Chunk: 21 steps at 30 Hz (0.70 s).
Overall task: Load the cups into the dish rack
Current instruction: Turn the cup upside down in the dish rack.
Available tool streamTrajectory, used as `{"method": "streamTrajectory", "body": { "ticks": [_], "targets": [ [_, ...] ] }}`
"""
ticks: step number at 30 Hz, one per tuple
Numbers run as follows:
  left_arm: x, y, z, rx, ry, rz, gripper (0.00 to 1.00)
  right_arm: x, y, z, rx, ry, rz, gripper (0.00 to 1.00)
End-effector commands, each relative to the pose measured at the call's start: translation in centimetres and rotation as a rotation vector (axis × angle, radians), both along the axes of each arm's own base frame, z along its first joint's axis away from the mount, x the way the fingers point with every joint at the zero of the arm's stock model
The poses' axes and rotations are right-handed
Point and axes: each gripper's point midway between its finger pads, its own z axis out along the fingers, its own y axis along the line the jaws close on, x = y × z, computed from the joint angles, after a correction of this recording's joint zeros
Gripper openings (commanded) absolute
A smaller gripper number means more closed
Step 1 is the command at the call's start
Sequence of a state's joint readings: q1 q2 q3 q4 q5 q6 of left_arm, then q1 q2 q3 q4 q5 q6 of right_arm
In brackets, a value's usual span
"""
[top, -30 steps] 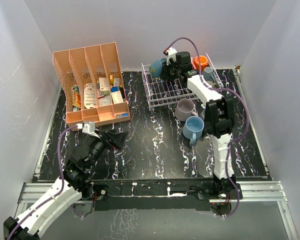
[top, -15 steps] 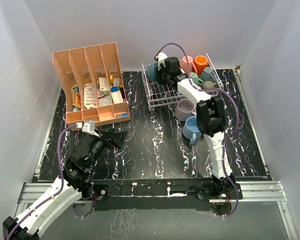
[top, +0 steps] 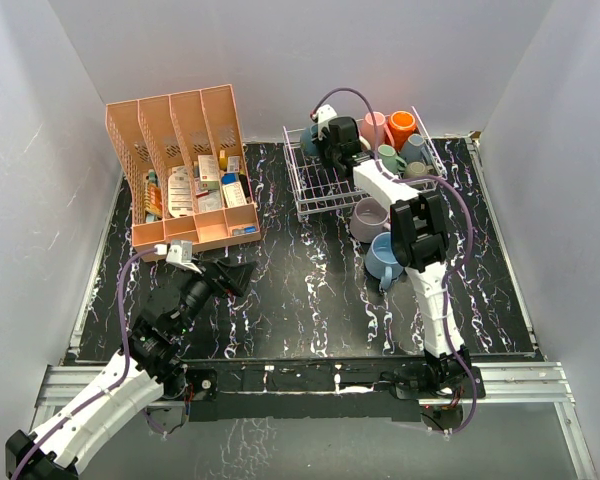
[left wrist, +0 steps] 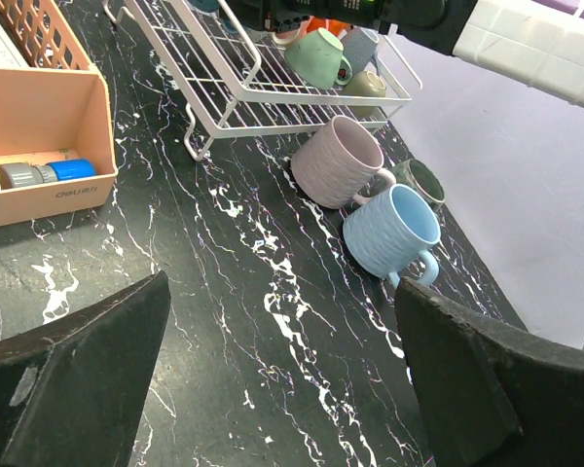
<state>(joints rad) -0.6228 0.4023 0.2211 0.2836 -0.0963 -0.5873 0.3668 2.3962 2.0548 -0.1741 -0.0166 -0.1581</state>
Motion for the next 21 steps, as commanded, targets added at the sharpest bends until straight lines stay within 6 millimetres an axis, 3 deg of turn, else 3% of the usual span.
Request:
{"method": "streamTrajectory", "body": {
  "ticks": [1,8,14,21],
  "targets": [
    [0.16,0.21,2.06,-0.028,-0.045,0.011,0.97,3.18,0.21,6.01,0.027,-0.222,-0.034,0.18],
    [0.17,0.26,2.1,-0.028,-0.043,0.013,0.97,3.42,0.0,5.35,0.014,-0.223,-0.047,0.25],
    [0.13,0.21,2.13,-0.032,-0.042,0.011,0.97,3.29,-0.01,5.22,0.012,-0.218,-0.044,0.39],
    [0.02,0.22,2.28,-0.035,-0.044,0.008,0.97,2.85,0.21,5.8,0.026,-0.211,-0.031,0.41]
  ]
}}
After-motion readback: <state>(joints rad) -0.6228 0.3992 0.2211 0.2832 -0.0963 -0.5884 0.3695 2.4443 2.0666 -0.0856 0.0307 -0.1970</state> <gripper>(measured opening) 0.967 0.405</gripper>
